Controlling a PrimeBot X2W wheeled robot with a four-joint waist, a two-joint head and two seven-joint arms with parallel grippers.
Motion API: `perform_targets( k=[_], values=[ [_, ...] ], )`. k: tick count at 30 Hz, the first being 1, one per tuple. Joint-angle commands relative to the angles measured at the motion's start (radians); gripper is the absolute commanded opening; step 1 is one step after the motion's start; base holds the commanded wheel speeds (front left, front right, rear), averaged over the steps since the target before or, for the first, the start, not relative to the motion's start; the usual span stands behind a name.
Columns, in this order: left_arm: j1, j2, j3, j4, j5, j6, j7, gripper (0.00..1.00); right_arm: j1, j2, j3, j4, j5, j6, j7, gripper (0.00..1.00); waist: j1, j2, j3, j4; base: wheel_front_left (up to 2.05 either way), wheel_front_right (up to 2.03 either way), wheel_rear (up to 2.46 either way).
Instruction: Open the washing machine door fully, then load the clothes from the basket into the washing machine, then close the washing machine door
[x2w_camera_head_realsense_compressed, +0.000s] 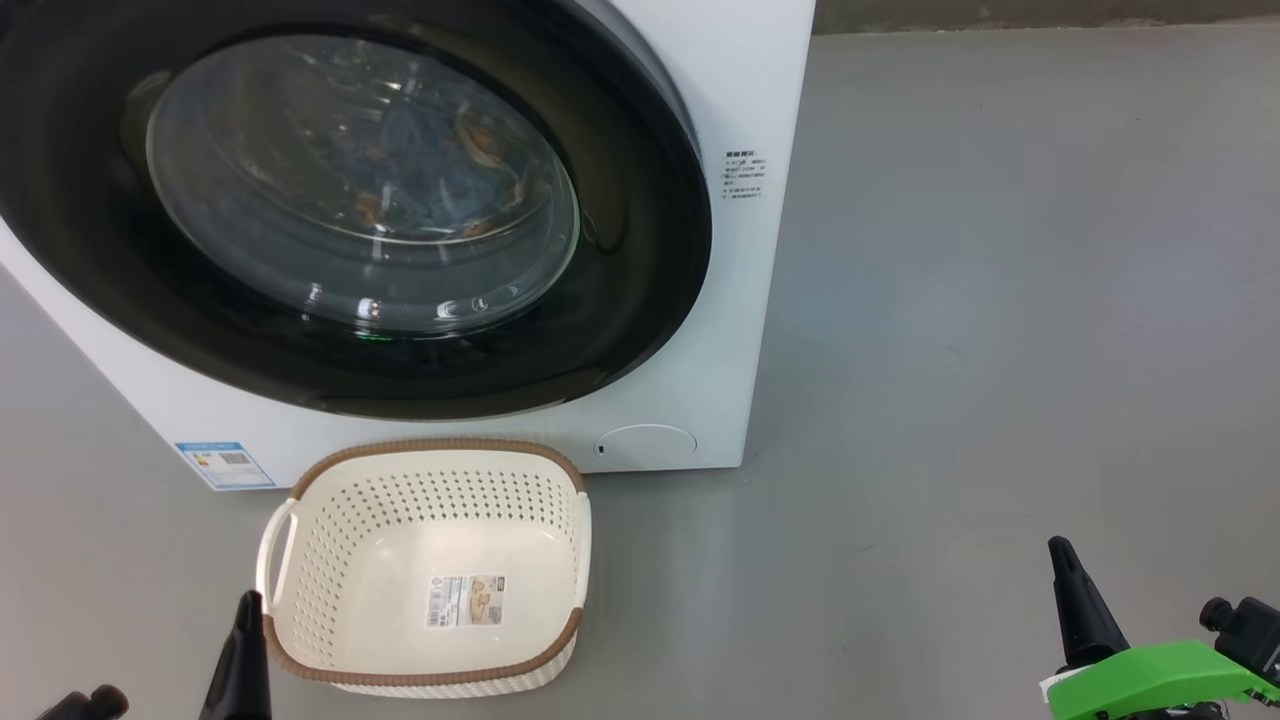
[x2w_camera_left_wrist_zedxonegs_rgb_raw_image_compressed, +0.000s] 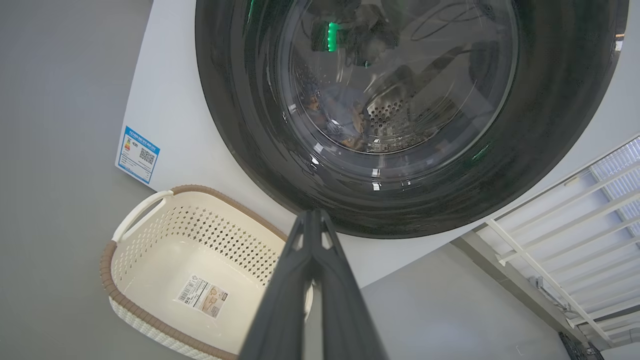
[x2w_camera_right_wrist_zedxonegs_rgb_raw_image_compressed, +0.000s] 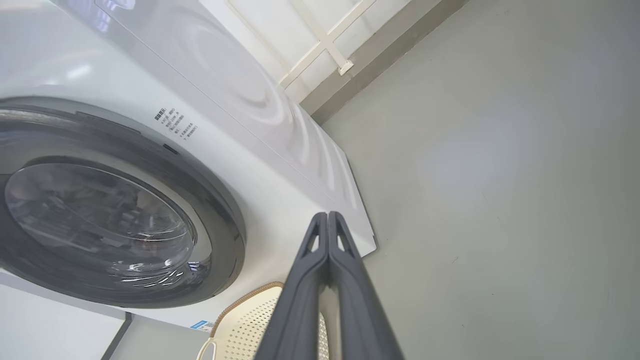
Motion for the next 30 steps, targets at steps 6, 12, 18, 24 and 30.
perform_targets(
  k=[6,12,18,24,30],
  values=[
    [-0.043,0.005,0.03,-0.018,-0.076,-0.001,0.021,0.0,-0.022,-0.002,-0.004,-0.033,0.082,-0.001,0.022,0.0,0.0,0.0,-0.005,-0.001,0.0,0.0,0.0],
    [-0.048,0.0,0.038,-0.018,-0.135,-0.001,0.038,0.0,-0.024,0.003,-0.006,-0.038,0.142,-0.001,0.039,0.0,0.0,0.0,-0.009,-0.002,0.0,0.0,0.0],
    [-0.053,-0.004,0.047,-0.018,-0.193,-0.002,0.055,0.0,-0.027,0.008,-0.009,-0.043,0.202,-0.001,0.057,0.0,0.0,0.0,-0.013,-0.003,0.0,0.0,0.0],
    [-0.058,-0.009,0.056,-0.018,-0.251,-0.002,0.073,0.0,-0.029,0.013,-0.011,-0.048,0.262,-0.001,0.075,0.0,0.0,0.0,-0.018,-0.004,0.0,0.0,0.0],
    [-0.063,-0.014,0.064,-0.018,-0.309,-0.002,0.09,0.0,-0.032,0.018,-0.014,-0.053,0.322,-0.002,0.093,0.0,0.0,0.0,-0.022,-0.005,0.0,0.0,0.0]
  ],
)
